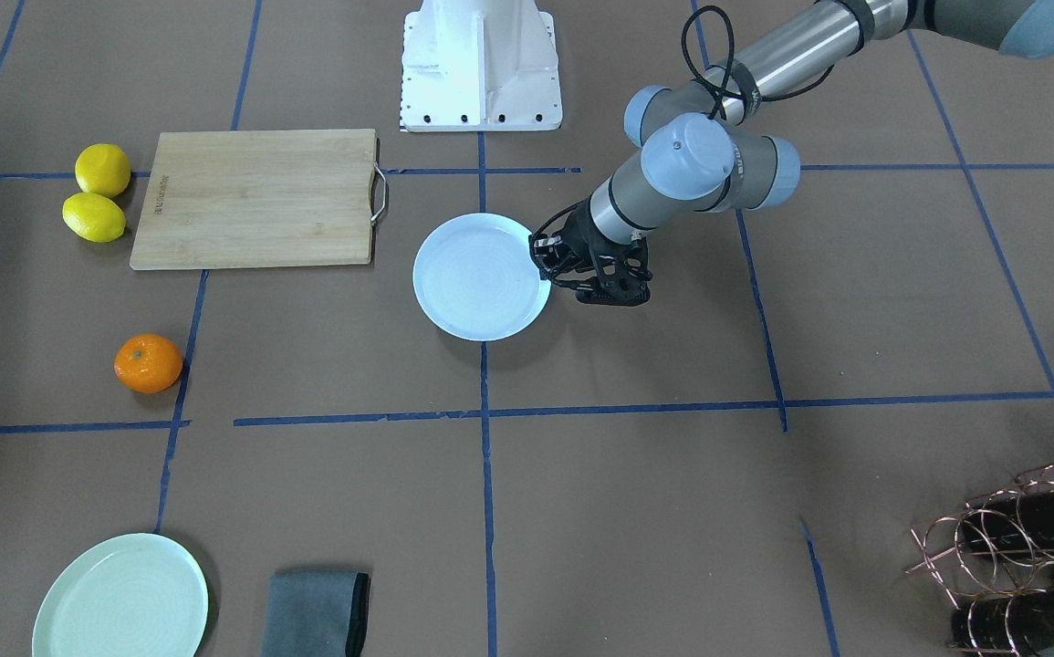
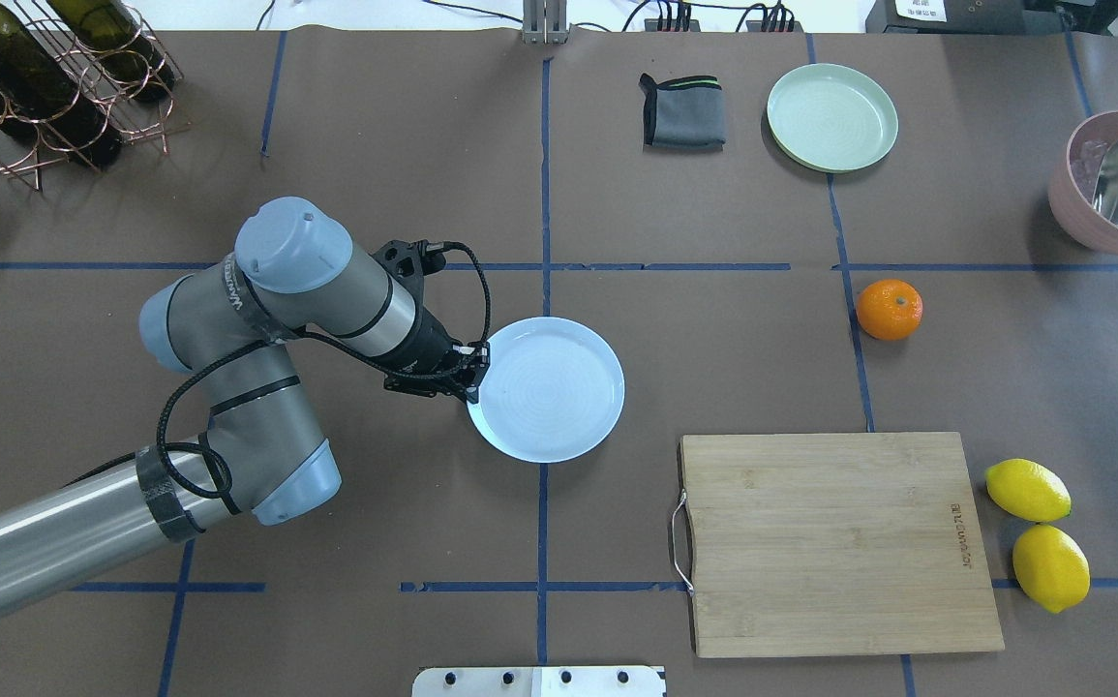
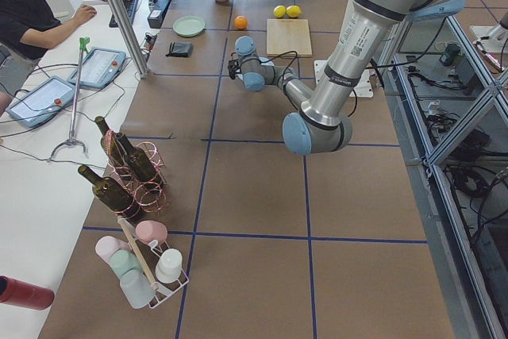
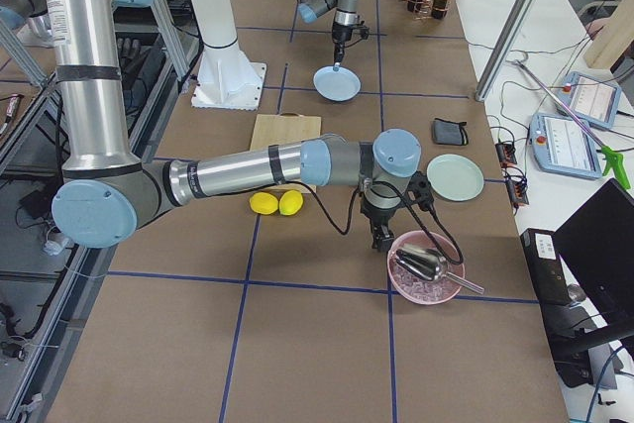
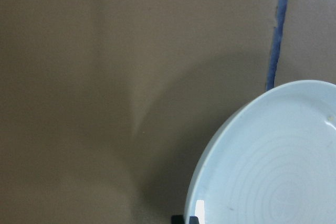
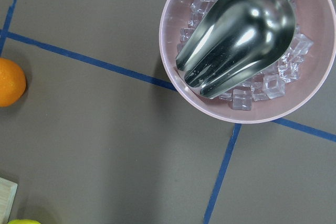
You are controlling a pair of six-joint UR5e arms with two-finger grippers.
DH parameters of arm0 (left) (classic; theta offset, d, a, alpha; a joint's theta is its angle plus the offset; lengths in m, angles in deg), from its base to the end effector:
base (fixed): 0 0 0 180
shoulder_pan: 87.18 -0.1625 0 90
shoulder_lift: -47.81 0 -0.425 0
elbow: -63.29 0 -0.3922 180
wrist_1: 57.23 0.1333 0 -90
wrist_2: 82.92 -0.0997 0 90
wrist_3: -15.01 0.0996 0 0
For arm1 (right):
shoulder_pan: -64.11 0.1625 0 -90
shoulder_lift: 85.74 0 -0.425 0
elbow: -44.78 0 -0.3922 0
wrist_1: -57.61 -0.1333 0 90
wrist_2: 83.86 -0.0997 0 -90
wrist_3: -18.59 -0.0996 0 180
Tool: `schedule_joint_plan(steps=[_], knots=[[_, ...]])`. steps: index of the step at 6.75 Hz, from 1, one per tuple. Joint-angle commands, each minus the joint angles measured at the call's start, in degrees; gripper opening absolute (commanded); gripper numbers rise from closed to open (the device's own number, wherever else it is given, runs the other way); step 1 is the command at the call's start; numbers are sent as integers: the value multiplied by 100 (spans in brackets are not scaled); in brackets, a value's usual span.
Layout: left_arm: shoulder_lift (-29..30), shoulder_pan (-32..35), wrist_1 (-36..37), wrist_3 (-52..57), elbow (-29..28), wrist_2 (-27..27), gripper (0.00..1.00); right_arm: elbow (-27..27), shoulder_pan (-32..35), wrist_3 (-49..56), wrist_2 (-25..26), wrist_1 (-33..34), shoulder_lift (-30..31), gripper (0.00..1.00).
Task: Pick orange to plate
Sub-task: 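Slide the plate with the left gripper toward the table center, then release the plate and lift the left gripper while the right gripper reaches toward the orange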
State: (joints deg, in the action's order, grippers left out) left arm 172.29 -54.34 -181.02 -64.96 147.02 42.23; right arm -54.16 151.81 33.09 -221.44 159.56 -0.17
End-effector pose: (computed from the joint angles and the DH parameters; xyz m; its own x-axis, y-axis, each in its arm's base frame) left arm 0.5511 -0.4461 0.2776 0.3913 -0.0830 -0.9165 -0.0526 0.9923 -0.1124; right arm 0.0390 -0.5177 0.5602 0.6418 -0.2940 0.7083 0.2074 0.9557 0.2088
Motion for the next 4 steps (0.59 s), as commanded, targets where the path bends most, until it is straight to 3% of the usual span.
schedule_joint_plan(steps=[1,2,4], knots=[[-21,-93,-251,16,-59,-148,62,15,-85,-43,-85,-17,-66,100],[-64,-15,-304,16,150,-209,91,24,-208,-357,-85,-279,-92,100],[-483,275,-304,-1,886,-385,91,102,-883,-2240,-68,-1461,-93,100]])
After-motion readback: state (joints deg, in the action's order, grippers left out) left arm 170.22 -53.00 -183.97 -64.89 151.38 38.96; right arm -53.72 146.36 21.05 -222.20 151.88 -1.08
